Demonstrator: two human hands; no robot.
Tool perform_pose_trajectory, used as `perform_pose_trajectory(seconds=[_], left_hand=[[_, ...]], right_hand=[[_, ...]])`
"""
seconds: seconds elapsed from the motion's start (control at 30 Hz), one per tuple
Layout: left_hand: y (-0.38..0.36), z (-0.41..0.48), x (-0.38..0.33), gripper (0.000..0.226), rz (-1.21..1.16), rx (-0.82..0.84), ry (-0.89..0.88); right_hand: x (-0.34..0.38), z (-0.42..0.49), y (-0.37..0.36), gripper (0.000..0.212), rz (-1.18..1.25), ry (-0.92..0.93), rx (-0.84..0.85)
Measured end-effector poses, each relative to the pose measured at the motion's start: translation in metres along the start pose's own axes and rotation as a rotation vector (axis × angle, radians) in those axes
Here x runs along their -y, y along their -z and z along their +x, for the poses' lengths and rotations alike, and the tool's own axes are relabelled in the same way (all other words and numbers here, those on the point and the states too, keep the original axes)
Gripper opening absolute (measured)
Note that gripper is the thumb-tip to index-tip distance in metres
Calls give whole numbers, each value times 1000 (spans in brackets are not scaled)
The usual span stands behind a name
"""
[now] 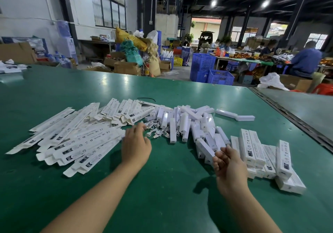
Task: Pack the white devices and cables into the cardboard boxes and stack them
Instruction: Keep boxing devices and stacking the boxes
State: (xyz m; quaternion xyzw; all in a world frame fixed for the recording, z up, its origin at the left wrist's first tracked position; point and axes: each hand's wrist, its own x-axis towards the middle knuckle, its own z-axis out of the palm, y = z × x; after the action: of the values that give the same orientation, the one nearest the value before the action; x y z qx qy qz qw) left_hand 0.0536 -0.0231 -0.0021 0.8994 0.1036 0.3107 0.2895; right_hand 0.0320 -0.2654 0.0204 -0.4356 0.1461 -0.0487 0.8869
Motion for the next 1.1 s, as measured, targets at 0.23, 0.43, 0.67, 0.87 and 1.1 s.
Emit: perform_pose_trajectory(seconds=[0.23, 0.43, 0.67, 0.87, 1.1], left_hand=[[51, 46, 69, 79, 562, 281, 279], [59, 40, 81, 61, 702, 390, 287], [58, 35, 74, 24, 766, 303, 115], [54, 52, 44, 50, 644, 268, 28], [29, 47, -20, 55, 78, 276, 97]], right_hand=[[-6, -2, -2, 23, -26, -52, 45], [-6, 2, 1, 22, -25, -87, 28], [-7, 2, 2, 21, -45, -93, 22], [-8, 3, 3, 19, -62, -99, 45], [-12, 1, 0, 19, -130, -136, 100]])
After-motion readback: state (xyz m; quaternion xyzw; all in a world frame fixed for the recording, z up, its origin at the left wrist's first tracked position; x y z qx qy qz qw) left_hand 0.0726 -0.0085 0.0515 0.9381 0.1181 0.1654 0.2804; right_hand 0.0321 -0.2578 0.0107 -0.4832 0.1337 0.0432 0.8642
